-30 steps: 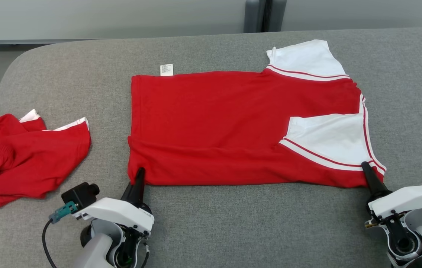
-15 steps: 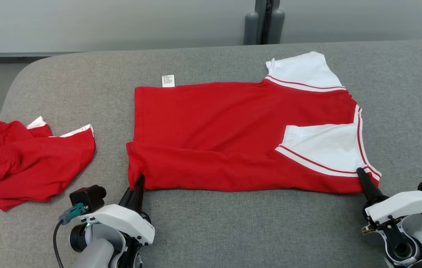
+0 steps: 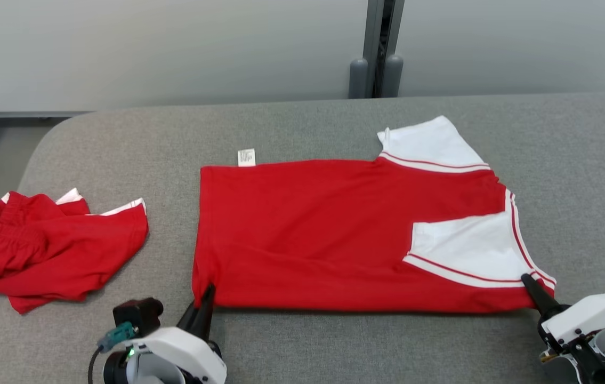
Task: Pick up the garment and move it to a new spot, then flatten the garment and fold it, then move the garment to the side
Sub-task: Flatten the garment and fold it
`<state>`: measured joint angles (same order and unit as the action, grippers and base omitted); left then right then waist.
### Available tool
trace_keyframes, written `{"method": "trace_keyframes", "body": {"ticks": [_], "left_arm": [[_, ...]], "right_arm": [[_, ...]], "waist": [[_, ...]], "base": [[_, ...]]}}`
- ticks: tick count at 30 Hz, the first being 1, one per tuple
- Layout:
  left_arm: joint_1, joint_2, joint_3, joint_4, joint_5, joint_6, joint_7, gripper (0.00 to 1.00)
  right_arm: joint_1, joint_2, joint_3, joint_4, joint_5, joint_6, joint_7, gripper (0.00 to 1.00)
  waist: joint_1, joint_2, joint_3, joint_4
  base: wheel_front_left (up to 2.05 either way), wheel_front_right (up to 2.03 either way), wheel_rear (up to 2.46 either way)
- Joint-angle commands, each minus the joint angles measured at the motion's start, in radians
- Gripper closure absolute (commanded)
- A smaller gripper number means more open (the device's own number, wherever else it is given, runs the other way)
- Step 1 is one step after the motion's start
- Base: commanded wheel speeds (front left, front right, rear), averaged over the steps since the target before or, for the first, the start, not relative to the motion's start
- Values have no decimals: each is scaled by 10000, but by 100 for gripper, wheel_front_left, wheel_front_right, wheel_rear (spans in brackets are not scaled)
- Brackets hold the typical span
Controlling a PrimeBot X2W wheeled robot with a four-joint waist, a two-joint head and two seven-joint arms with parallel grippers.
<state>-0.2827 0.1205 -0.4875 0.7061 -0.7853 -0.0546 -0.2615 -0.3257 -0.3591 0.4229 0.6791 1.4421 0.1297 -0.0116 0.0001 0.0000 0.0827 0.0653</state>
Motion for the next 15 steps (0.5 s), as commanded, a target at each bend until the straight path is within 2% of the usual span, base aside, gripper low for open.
{"method": "trace_keyframes", "body": {"ticks": [1, 8, 15], "left_arm": [[252, 112, -47, -33, 73, -34, -32, 100], [1025, 260, -199, -343, -6, 40, 96, 100], [1725, 408, -369, -931, -39, 207, 323, 100]], "right_arm": [[137, -125, -110, 55, 143, 18, 180, 100], [781, -243, 126, -78, 218, 18, 807, 100], [1608, -351, 134, -239, 280, 18, 903, 100]], "waist": [[-1, 0, -219, 30], [-1, 0, -735, 33], [-1, 0, -1052, 96]], "base": [[0, 0, 0], [0, 0, 0], [0, 0, 0]]}}
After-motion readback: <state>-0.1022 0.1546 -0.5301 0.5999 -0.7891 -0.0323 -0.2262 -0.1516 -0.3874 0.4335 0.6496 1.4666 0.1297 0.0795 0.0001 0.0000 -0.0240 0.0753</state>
